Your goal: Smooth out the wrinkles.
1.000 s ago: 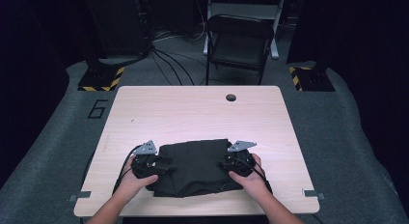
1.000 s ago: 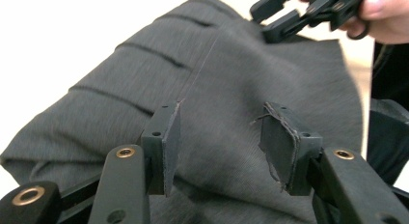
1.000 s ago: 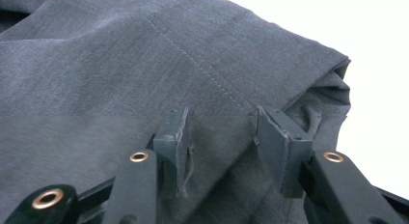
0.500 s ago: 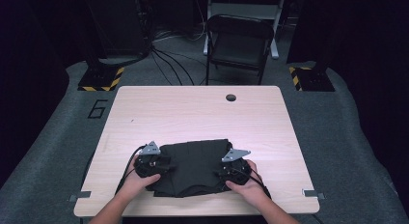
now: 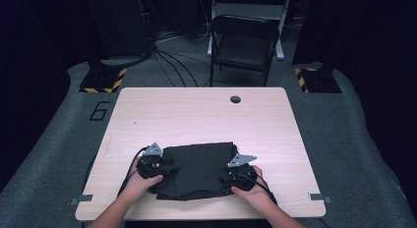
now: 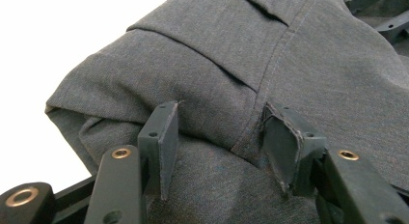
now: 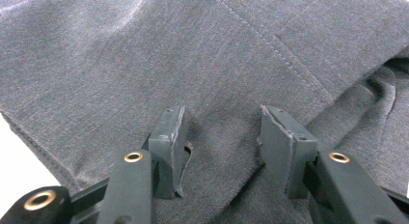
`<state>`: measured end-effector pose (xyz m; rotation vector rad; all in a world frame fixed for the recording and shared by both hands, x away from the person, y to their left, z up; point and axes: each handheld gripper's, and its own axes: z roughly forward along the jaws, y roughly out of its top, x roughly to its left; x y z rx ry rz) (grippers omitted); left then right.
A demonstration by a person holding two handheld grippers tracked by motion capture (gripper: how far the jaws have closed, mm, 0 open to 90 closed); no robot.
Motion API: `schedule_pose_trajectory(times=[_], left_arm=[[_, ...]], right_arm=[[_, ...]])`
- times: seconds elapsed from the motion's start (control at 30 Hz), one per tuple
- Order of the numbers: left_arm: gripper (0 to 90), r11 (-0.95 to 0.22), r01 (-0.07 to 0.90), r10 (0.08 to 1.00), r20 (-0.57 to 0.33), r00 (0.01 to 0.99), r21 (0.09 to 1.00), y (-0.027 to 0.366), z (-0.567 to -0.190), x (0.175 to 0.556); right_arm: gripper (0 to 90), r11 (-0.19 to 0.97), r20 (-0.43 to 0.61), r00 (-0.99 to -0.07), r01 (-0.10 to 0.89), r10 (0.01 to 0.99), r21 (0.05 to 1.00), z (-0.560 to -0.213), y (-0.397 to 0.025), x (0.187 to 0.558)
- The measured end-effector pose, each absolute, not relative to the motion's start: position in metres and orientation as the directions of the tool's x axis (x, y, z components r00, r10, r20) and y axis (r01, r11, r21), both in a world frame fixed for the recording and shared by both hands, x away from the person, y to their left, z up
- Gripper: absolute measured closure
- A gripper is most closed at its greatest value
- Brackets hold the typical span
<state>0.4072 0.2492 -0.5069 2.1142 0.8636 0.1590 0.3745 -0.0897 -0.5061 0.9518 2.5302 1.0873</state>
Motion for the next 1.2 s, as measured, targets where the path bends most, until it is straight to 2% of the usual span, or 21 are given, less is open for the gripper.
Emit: schedule_pose_trajectory(times=[0.57,1.0,1.2], left_arm=[[43.8,-0.391,0.520,0.649,-0.174,0.741,0.759,0.251,-0.504,0.408],[43.9,-0.362,0.495,0.645,-0.171,0.745,0.790,0.263,-0.489,0.400],[43.8,-0.308,0.505,0.666,-0.197,0.720,0.806,0.270,-0.484,0.399]], right_arm=[[48.7,0.483,0.044,-0.744,0.476,0.667,0.735,-0.506,-0.089,0.370],[48.3,0.447,0.080,-0.752,0.469,0.654,0.762,-0.487,-0.096,0.367],[48.1,0.425,0.084,-0.748,0.462,0.659,0.778,-0.478,-0.098,0.364]])
